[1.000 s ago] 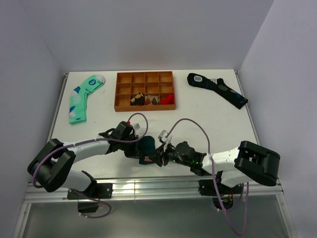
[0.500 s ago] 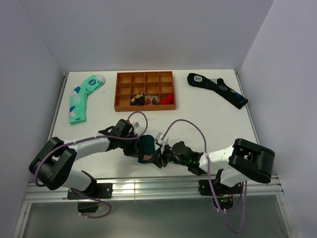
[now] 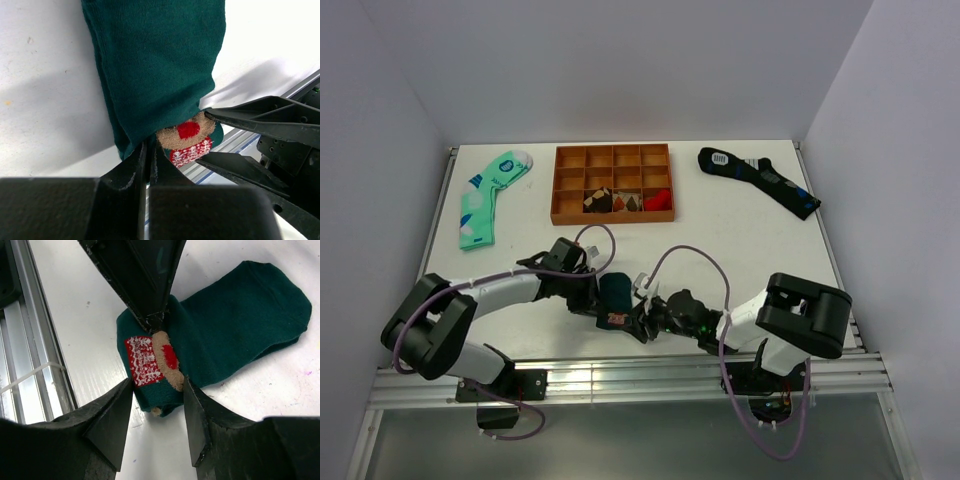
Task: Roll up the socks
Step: Roll the sock at the center of the board.
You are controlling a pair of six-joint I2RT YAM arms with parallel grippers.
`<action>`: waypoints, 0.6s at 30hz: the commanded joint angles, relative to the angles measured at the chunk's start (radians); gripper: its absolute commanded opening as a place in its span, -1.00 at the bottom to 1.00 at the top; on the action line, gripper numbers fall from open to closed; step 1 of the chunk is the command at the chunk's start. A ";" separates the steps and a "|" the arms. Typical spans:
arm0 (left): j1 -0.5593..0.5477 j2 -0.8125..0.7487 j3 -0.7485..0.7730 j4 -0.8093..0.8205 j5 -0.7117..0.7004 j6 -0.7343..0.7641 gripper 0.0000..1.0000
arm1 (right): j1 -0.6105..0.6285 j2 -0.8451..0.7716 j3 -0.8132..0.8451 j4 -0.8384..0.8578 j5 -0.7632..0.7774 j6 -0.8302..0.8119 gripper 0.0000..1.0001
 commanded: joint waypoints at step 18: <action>0.023 0.068 0.007 0.061 0.060 0.013 -0.99 | 0.055 0.105 -0.050 0.184 0.112 -0.051 0.03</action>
